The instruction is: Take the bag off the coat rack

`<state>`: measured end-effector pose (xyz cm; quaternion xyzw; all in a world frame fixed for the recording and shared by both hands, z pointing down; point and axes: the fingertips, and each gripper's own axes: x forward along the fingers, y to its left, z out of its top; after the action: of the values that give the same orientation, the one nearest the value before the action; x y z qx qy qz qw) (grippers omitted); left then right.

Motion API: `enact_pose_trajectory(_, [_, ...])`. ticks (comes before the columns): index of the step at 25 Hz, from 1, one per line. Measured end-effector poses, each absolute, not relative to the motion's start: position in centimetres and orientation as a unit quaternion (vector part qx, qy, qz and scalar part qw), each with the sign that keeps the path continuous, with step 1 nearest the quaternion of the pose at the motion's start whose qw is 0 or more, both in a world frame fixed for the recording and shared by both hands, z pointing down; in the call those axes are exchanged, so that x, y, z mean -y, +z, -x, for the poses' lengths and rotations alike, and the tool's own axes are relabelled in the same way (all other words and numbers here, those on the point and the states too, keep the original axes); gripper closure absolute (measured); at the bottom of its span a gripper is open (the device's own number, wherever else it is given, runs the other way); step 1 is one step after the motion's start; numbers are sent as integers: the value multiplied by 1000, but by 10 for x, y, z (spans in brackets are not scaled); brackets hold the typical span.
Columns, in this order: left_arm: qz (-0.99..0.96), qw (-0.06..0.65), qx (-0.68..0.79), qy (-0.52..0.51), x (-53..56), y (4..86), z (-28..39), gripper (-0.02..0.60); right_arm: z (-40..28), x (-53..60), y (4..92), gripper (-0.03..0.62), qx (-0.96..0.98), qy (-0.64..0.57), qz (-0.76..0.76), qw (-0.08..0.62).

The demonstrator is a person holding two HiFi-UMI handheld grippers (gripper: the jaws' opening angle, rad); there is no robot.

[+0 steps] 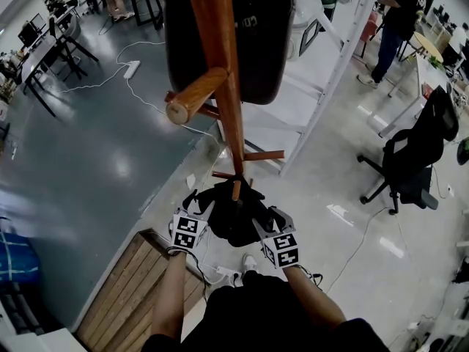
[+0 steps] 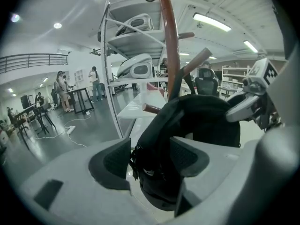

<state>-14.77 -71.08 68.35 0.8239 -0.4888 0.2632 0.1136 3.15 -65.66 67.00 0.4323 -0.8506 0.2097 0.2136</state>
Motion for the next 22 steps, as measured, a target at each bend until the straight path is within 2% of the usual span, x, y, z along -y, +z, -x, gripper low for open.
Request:
enact_pose_trajectory(2, [-821,108,486,281,713,688,151,318,-30,657,670,379,852,208,-430,214])
enact_pose_trajectory(6, [-821,94,481,293,713,691,152,378,-30,658,670,401,852,204,-434,212])
enact_pose_trajectory(12, [-829,90,466,295,703,691,145,457,-35,661,670,485,844,196,-451,215])
enact_pose_trajectory(22, [-829,107,467,289,680,683,139,489,-37,656,663,517,841,198,-456,212])
